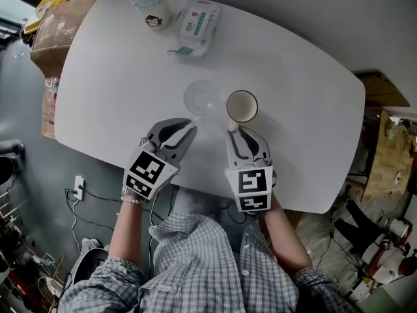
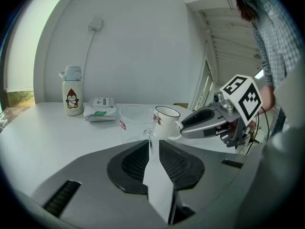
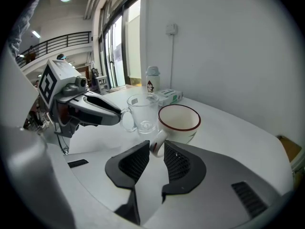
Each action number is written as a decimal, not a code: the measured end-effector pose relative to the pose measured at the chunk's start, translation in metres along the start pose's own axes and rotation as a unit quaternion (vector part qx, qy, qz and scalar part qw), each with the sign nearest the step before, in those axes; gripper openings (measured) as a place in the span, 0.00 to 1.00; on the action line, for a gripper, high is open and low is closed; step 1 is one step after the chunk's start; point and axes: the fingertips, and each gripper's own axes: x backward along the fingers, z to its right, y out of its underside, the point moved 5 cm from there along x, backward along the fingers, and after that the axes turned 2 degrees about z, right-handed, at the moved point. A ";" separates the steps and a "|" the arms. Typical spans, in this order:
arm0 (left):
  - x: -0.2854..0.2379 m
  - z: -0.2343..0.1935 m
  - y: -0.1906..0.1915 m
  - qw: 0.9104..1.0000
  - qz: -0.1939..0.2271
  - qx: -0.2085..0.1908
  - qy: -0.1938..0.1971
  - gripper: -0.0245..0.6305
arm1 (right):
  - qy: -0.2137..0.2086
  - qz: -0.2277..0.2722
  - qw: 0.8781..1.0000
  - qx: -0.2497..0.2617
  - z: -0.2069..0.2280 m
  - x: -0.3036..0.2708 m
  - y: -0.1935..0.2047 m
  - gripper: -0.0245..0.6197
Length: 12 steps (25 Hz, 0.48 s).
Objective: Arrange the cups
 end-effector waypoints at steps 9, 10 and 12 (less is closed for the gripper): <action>0.021 0.006 0.005 0.998 0.006 0.033 -0.053 0.11 | 0.003 0.034 0.999 0.007 0.009 0.022 -0.004 0.17; 0.023 0.007 0.004 0.997 0.011 0.037 -0.061 0.11 | 0.002 0.050 0.999 0.003 0.012 0.027 -0.007 0.16; 0.026 0.010 -0.001 0.996 0.020 0.045 -0.072 0.11 | -0.004 0.086 0.996 -0.008 0.016 0.036 -0.016 0.13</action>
